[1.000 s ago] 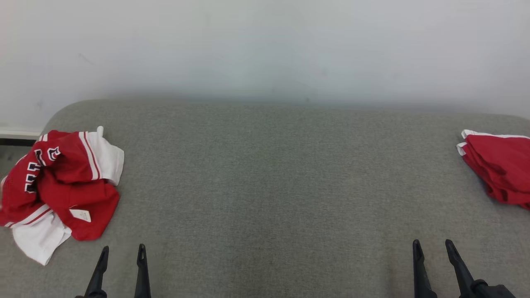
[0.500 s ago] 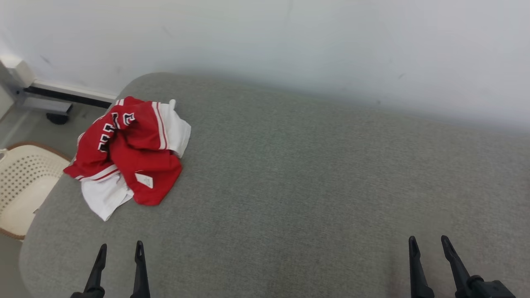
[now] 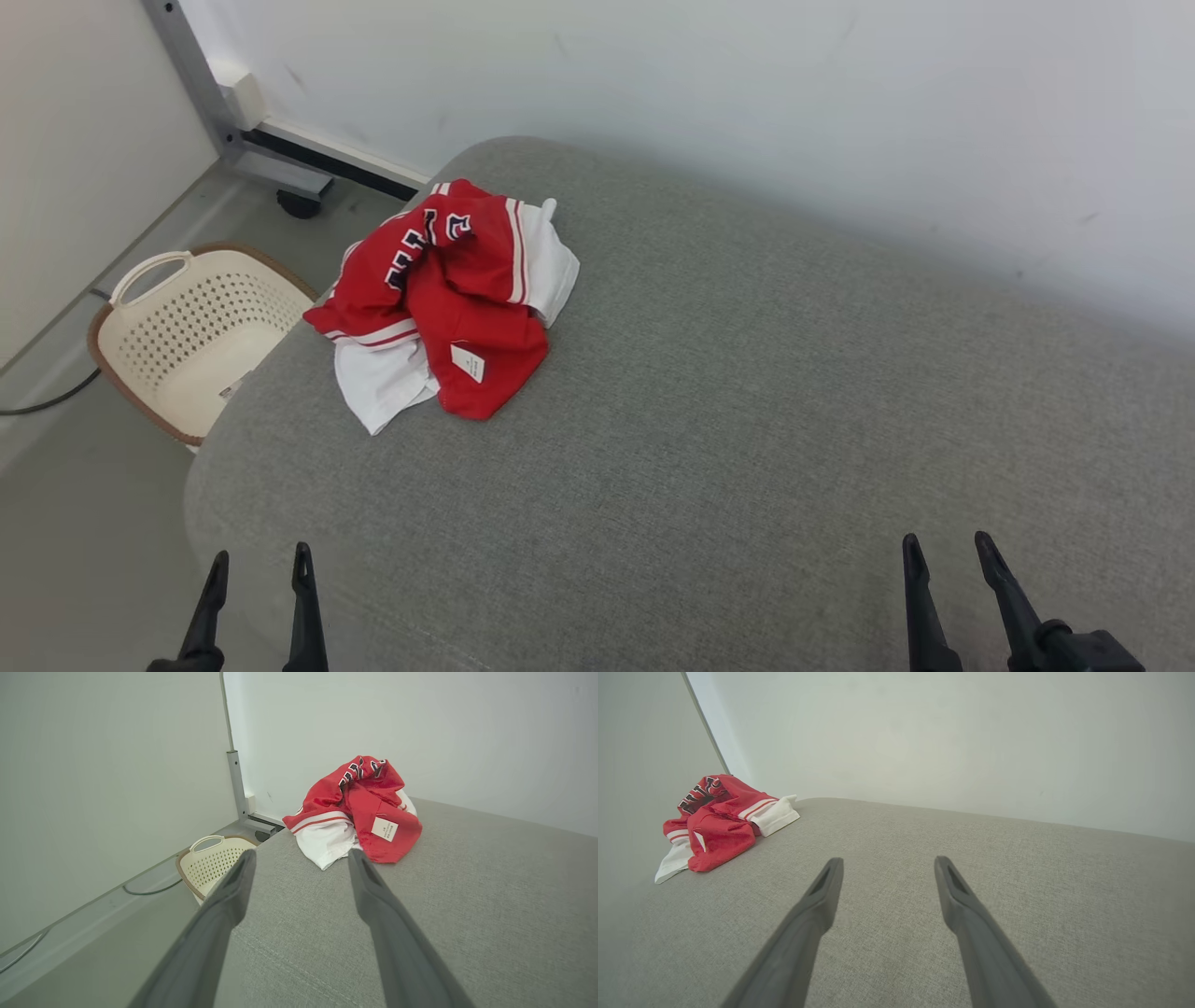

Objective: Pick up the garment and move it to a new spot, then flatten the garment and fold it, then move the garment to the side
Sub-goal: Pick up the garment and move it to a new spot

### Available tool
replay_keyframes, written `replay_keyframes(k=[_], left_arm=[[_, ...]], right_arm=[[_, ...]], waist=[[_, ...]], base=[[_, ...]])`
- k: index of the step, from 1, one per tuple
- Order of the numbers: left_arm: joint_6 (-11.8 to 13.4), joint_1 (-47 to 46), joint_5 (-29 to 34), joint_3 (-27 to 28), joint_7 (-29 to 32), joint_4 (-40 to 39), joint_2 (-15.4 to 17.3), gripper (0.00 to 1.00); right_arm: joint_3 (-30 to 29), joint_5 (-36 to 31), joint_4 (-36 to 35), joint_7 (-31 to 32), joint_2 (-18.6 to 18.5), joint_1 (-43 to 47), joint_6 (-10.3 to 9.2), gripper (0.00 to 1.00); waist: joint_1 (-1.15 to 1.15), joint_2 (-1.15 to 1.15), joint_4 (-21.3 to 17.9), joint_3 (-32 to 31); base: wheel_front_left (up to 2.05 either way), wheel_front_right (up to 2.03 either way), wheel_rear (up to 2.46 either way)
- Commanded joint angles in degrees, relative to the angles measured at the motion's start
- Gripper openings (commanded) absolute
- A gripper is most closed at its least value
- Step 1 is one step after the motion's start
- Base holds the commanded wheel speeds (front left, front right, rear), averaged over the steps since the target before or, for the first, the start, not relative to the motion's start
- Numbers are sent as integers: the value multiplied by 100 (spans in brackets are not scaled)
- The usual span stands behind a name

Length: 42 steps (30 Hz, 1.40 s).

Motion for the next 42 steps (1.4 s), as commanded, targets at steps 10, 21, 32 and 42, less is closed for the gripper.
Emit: replay_keyframes(k=[10,21,32,42], left_arm=[[100,30,-144,83,-20,-121,-5,100],[-43,-487,33,62,-20,100,22,100],[-220,-1727,-157,430,-20,679,466,100],[-279,-2839,-567,760,-19,1371,1103,100]], right_arm=[[146,-68,61,-4,7,-207,-14,100],[198,-14,42,-4,7,-222,-14,100],[358,-131,-59,-3,3,-569,-14,100],[443,-118,-179,-4,4,-1046,-14,100]], waist=[[0,0,250,91],[0,0,26,68],[0,0,-1079,511],[0,0,-2149,1235]], base=[[0,0,0],[0,0,0],[0,0,0],[0,0,0]])
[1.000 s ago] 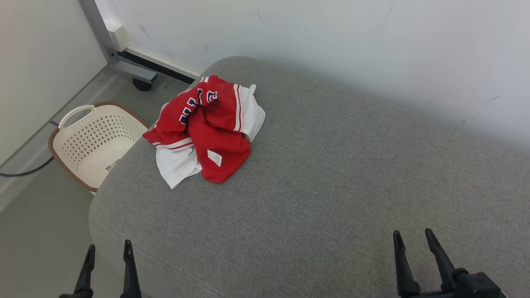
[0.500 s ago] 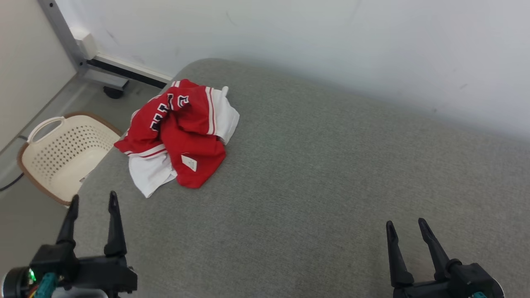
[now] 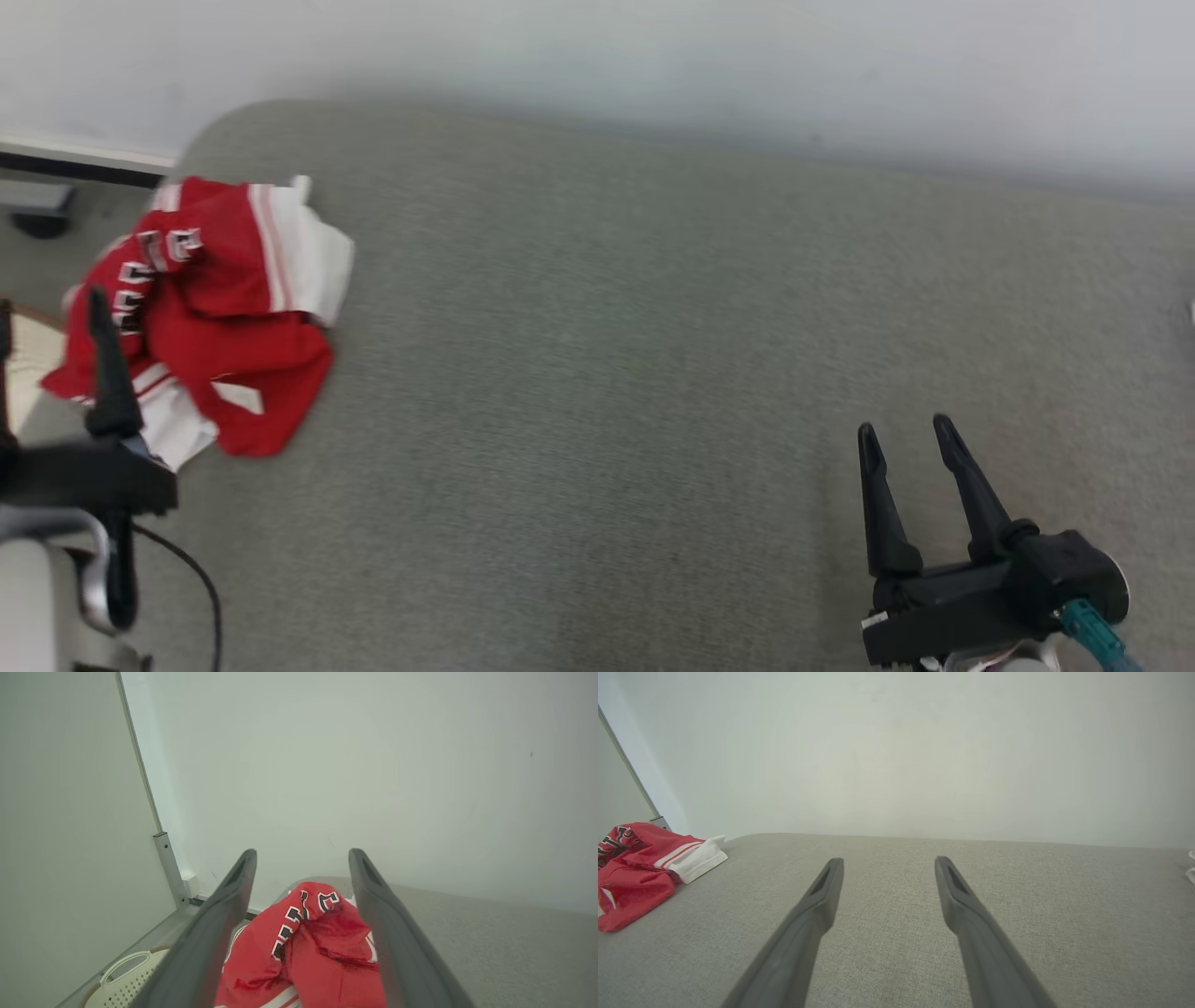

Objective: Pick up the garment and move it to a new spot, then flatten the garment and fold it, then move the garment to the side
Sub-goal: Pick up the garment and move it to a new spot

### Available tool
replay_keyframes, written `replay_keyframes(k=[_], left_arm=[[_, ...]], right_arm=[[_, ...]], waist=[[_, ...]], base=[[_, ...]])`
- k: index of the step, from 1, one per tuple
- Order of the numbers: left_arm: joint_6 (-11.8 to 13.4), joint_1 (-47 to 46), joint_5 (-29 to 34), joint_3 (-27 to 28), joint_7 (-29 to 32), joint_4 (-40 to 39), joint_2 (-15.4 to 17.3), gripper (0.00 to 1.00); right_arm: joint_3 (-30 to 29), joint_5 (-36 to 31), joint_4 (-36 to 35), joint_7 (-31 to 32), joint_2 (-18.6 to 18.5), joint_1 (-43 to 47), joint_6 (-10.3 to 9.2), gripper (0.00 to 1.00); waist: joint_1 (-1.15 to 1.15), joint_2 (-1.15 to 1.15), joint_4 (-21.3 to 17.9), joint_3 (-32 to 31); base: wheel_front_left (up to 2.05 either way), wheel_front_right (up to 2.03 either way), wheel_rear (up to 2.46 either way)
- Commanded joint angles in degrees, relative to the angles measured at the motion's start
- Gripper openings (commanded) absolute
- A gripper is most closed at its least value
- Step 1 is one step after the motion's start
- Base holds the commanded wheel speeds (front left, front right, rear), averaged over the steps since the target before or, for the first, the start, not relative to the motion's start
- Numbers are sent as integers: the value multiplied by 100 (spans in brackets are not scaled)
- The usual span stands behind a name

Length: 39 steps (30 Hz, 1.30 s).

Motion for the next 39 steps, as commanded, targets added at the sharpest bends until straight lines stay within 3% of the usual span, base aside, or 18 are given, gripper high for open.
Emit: replay_keyframes(k=[1,12,15,26,34,38,39], left_arm=[[-25,-184,-109,56,-19,147,119,100],[-29,-1165,-511,92,416,1054,822,100],[3,-1276,-528,93,536,1154,869,100],[360,-1542,-746,196,1882,2086,1085,100],[521,-1583,-928,142,3183,2828,1036,100],[578,-1556,-970,131,3237,3010,1125,100],[590,-1540,-947,131,3153,3002,1170,40]], right_arm=[[-9,7,-42,-4,-2,-122,-14,100],[50,189,-97,-4,0,-450,-14,100],[53,210,-98,-4,1,-482,-14,100],[23,192,-54,-4,0,-550,-14,100],[55,147,16,-4,-1,-564,-14,100],[79,160,68,-4,-1,-599,-14,100],[83,167,81,-4,-1,-602,-14,100]], waist=[[-1,-1,-686,618],[-1,-1,-1320,1102],[-1,-1,-1371,1131],[-1,-1,-1458,1124],[-1,-1,-1483,1083],[-1,-1,-1531,1060],[-1,-1,-1540,1046]], base=[[0,0,0],[0,0,0],[0,0,0],[0,0,0],[0,0,0],[0,0,0],[0,0,0]])
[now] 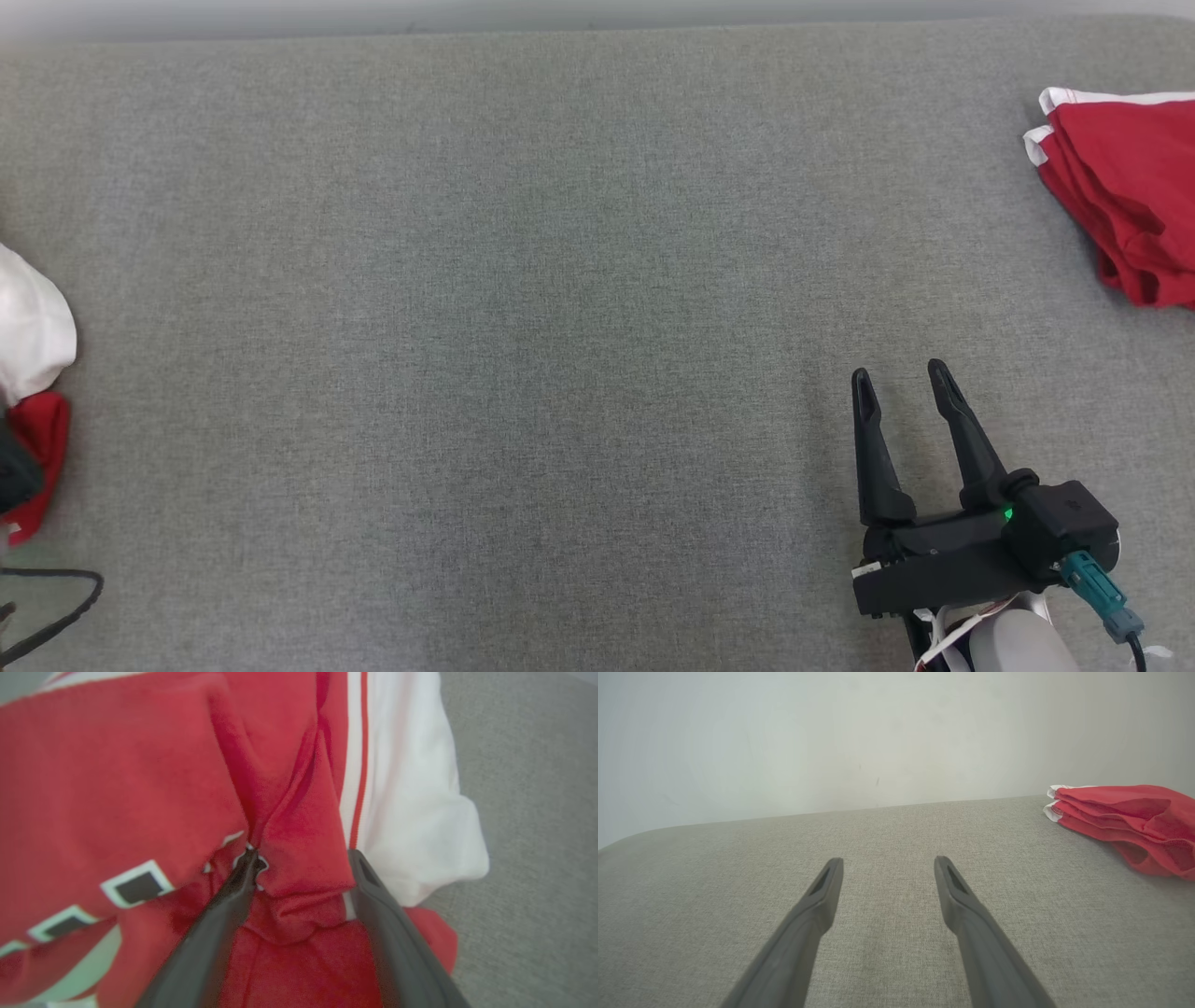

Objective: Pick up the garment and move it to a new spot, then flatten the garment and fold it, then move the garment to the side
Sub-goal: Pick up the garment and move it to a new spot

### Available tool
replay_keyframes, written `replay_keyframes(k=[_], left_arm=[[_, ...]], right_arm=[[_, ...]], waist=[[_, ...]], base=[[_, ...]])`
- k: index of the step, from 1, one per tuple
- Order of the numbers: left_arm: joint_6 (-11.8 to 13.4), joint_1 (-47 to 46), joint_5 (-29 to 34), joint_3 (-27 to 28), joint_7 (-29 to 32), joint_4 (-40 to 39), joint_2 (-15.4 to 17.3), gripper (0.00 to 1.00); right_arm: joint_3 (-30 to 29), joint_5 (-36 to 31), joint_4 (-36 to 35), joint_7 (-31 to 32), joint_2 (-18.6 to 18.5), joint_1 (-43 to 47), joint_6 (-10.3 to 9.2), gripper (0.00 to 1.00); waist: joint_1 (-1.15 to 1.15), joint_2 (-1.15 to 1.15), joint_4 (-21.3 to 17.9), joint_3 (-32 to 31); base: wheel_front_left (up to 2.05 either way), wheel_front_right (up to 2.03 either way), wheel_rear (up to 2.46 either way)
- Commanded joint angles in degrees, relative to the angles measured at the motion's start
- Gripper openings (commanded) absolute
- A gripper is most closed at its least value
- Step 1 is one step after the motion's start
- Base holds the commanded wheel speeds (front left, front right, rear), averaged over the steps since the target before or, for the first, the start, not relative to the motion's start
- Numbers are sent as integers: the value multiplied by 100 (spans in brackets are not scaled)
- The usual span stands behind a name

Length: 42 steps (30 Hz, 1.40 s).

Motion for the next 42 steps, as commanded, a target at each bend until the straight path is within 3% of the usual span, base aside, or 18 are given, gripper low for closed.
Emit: replay_keyframes(k=[1,7,8,17,26,34,42], left_arm=[[13,60,16,-12,-142,54,86,0],[-80,-42,112,-59,-1073,-101,177,0],[-179,-147,157,-118,-1524,-232,222,0],[-427,-625,129,-391,-2195,-1150,119,0],[-534,-968,-71,-938,-1862,-2960,-339,0],[-525,-1174,-383,-1520,-1013,-4616,-935,0],[-484,-1183,-516,-1947,-656,-5004,-1302,0]], right_arm=[[0,43,43,-4,0,-35,-14,100],[-51,172,103,-4,2,54,-14,100],[-86,219,139,-4,0,106,-14,100],[-109,300,199,-3,1,269,-14,100],[-60,476,224,-3,0,356,-14,100],[-5,720,264,-3,0,384,-14,100],[98,898,312,-3,1,392,-14,100]], waist=[[0,-1,-16,-33],[0,-1,60,-212],[0,-1,141,-353],[0,-1,315,-758],[0,-1,159,-978],[0,-1,-362,-1096],[0,-1,-974,-1096]], base=[[0,0,0],[0,0,0],[0,0,0],[0,0,0],[0,0,0],[0,0,0],[0,0,0]])
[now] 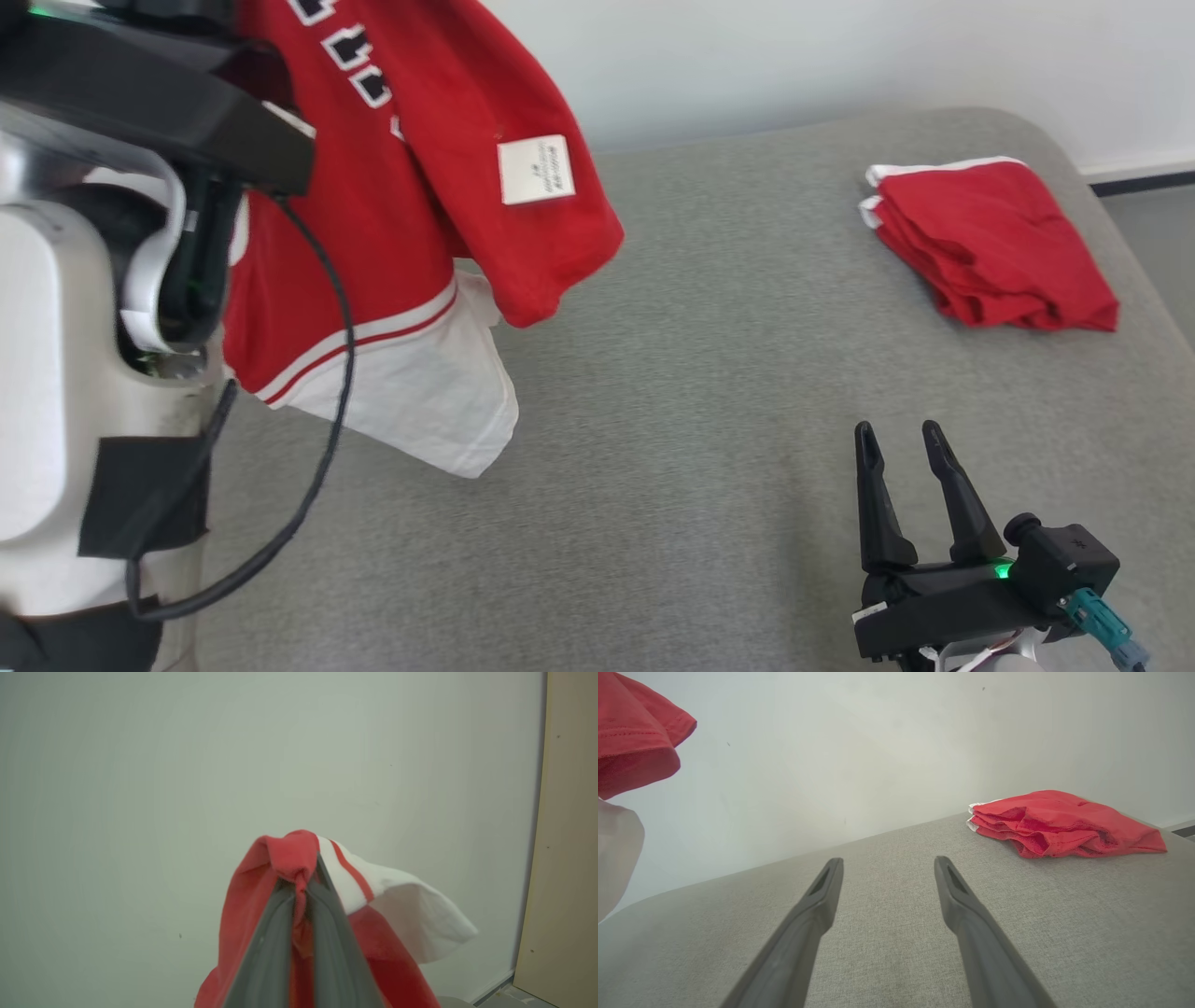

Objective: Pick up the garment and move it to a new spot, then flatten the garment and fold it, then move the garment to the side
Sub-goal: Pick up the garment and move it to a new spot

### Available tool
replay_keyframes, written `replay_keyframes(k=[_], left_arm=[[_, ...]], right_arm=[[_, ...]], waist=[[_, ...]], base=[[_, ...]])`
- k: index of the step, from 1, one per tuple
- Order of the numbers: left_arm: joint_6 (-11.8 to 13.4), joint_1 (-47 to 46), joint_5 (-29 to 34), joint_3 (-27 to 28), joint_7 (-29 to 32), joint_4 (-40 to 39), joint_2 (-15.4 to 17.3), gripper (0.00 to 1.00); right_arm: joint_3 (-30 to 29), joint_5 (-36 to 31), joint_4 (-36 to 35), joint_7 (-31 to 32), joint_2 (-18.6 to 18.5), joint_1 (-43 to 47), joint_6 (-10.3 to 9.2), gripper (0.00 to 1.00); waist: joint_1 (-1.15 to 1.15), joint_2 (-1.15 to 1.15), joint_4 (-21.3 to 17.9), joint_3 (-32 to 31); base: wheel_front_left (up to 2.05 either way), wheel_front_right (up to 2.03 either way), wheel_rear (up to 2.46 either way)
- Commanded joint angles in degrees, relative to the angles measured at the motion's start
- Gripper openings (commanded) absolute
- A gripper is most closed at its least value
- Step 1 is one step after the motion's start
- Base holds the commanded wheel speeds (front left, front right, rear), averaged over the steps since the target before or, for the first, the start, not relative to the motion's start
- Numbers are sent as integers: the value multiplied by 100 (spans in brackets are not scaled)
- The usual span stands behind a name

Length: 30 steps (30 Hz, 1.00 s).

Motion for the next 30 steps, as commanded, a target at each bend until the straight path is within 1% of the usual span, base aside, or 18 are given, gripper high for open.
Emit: replay_keyframes(k=[1,5,9,12,18,20,26,30], left_arm=[[18,2,-19,-45,18,-32,-31,0],[8,168,-78,-248,0,30,-207,0],[-11,372,-149,-457,-78,157,-391,0],[-27,613,-208,-592,-180,293,-484,0],[-41,1167,-334,-735,-363,636,-561,0],[-40,1431,-530,-703,-447,844,-621,0],[-54,2099,-628,-806,-736,1819,-660,0],[-59,2267,-543,-1021,-944,2524,-660,0]], right_arm=[[18,21,5,-5,1,36,-14,100],[15,33,33,-5,1,63,-14,100],[9,22,46,-5,2,86,-14,100],[5,15,49,-5,1,91,-14,100],[3,-27,76,-5,0,102,-14,100],[10,-29,98,-4,2,67,-14,100],[73,-59,152,-5,1,-13,-14,100],[132,-106,179,-4,0,-100,-14,100]], waist=[[0,0,-331,-5],[0,0,-539,-11],[0,0,-646,2],[0,0,-669,20],[0,0,-635,55],[0,0,-606,85],[0,0,-498,152],[0,0,-442,174]], base=[[0,0,0],[0,0,0],[0,0,0],[0,0,0],[0,0,0],[0,0,0],[0,0,0],[0,0,0]])
